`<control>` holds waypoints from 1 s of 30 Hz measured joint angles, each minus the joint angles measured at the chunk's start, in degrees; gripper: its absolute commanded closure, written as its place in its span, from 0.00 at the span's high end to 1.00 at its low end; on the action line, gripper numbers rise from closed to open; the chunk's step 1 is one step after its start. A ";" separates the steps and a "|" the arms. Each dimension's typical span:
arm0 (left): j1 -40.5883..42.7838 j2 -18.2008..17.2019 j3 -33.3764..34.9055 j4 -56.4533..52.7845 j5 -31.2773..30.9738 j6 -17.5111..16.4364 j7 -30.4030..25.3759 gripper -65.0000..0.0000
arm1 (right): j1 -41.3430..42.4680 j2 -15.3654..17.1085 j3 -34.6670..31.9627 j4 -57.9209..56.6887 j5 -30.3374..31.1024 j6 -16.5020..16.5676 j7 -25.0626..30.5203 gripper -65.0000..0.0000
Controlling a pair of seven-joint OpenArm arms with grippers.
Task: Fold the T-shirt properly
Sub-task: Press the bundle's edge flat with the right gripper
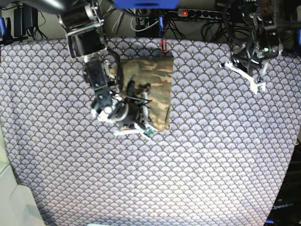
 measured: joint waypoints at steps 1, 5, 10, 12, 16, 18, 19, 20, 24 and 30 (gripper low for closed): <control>-0.04 0.00 0.00 0.00 -0.02 0.00 -0.02 0.00 | 0.02 -0.24 0.11 -0.63 -0.02 -0.02 0.42 0.00; -0.33 0.02 0.00 0.00 0.00 0.02 0.00 0.00 | 0.70 -0.63 0.13 -3.02 0.07 -0.35 2.75 0.00; -0.70 0.00 0.00 -0.04 0.00 0.02 0.04 0.00 | -1.03 1.51 -0.31 7.21 0.13 0.26 -1.09 0.00; -1.60 0.02 -0.02 -0.24 0.13 0.02 0.22 0.00 | -0.76 2.97 -0.24 13.27 -0.04 0.17 -5.27 0.00; -2.64 -0.09 0.17 -0.35 0.17 0.02 -0.13 0.00 | -1.53 3.96 0.20 24.02 -0.02 0.02 -11.43 0.00; -2.58 0.22 0.22 -0.35 -0.02 0.02 -0.24 0.00 | -4.94 3.96 1.14 30.42 0.66 0.02 -13.73 0.00; -2.51 0.28 0.26 -0.35 -0.04 0.02 -0.20 0.00 | -6.97 3.96 1.70 33.18 0.74 0.02 -14.58 0.00; -2.34 0.28 0.26 -0.35 0.02 0.02 -0.02 0.00 | -9.09 3.96 2.16 35.71 0.50 0.07 -16.35 0.00; -3.56 0.02 0.33 -0.46 0.15 0.00 0.20 0.00 | -16.72 3.58 2.99 42.62 0.39 0.02 -16.17 0.00; -3.69 0.46 0.46 -0.46 0.17 0.00 0.20 0.00 | -26.08 0.92 4.15 42.03 -0.20 0.17 -13.68 0.00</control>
